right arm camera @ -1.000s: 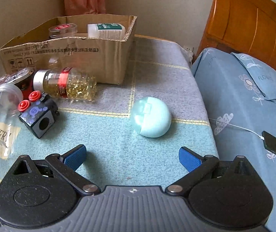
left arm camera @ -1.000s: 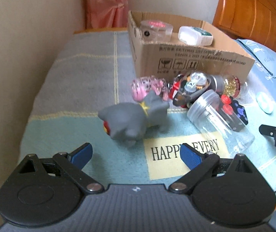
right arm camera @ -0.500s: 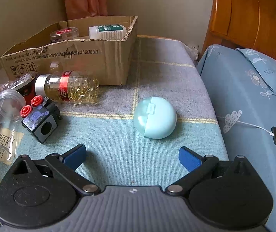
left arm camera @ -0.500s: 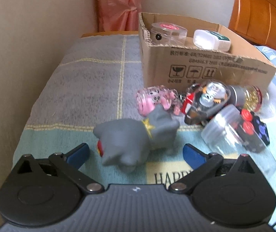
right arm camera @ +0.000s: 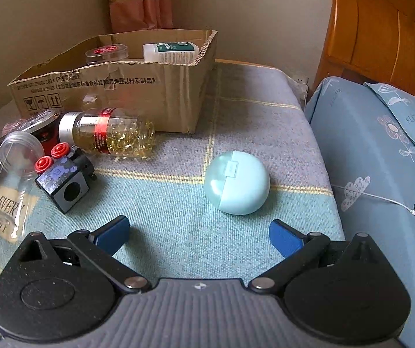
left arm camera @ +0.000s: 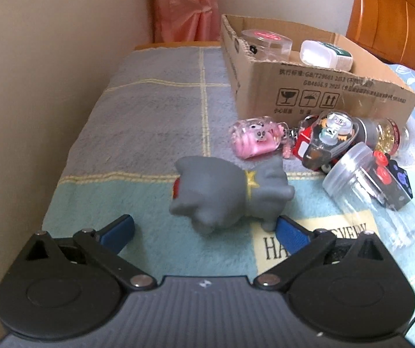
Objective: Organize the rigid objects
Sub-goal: 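Grasp the grey toy figure with the left tool while the right tool grasps the blue egg case, then carry the grey toy and blue egg case into the box and release both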
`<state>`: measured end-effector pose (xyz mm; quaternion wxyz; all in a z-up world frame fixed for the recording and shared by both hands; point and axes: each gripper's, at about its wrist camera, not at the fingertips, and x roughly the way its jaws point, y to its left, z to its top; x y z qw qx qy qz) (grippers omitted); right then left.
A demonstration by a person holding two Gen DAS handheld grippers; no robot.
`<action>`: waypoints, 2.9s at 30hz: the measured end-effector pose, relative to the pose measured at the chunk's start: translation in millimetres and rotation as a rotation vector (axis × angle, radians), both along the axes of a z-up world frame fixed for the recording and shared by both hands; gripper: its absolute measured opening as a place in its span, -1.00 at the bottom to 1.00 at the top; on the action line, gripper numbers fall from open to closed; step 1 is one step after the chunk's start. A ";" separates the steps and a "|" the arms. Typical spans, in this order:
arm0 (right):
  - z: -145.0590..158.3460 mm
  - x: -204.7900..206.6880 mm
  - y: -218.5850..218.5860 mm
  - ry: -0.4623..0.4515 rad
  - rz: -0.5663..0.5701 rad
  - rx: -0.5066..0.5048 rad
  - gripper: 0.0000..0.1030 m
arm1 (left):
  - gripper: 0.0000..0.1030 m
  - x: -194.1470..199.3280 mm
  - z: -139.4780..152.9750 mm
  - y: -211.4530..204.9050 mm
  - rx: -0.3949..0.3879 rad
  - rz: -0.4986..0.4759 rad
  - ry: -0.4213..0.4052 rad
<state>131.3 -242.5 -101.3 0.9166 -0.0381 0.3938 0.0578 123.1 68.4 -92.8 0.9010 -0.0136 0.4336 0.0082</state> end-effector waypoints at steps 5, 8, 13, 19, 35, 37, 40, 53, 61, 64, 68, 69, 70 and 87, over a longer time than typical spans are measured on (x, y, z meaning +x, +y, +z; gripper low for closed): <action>-0.4 -0.4 -3.1 -0.007 0.008 0.002 1.00 | 0.99 2.9 -1.2 -4.7 0.021 -0.017 -0.028; -0.6 0.9 -4.2 -0.007 0.008 0.002 1.00 | 0.98 8.6 -0.7 -7.1 0.027 -0.020 -0.035; -1.4 6.5 -7.1 -0.014 0.002 0.003 1.00 | 0.98 12.6 -1.0 -10.5 0.005 -0.024 -0.045; -2.8 20.2 -11.6 -0.024 0.003 0.004 1.00 | 0.97 17.3 -2.1 -13.1 0.016 -0.024 -0.042; 0.8 42.5 -12.3 -0.030 0.003 0.004 0.75 | 0.49 24.1 3.9 -10.9 0.015 -0.032 -0.057; 2.8 44.1 -14.5 -0.028 -0.008 0.003 0.61 | 0.43 24.2 5.6 -10.4 0.004 -0.039 -0.057; 5.1 44.3 -16.8 -0.024 -0.029 0.001 0.41 | 0.43 24.2 6.9 -10.3 0.013 -0.036 -0.057; 13.3 33.9 -18.2 -0.006 -0.018 -0.019 0.14 | 0.42 13.9 26.5 -11.4 0.020 -0.138 -0.041; 36.2 18.9 -16.4 -0.012 0.048 -0.019 0.14 | 0.41 2.9 50.0 -15.6 0.015 -0.222 -0.035; 47.6 13.9 -15.6 -0.015 0.078 -0.008 0.14 | 0.42 -0.5 60.5 -19.3 0.018 -0.257 -0.037; 63.0 6.1 -11.4 -0.023 0.123 0.003 0.14 | 0.42 -2.5 73.5 -23.9 0.003 -0.292 -0.029; 66.8 4.6 -10.0 -0.025 0.134 0.008 0.14 | 0.42 -3.0 76.7 -25.3 -0.002 -0.302 -0.034; 70.5 3.4 -8.8 -0.028 0.146 0.015 0.14 | 0.42 -3.0 79.2 -26.3 -0.005 -0.309 -0.037; 123.5 28.5 32.5 -0.138 0.300 -0.004 0.14 | 0.42 44.9 111.1 -56.1 0.014 -0.373 -0.127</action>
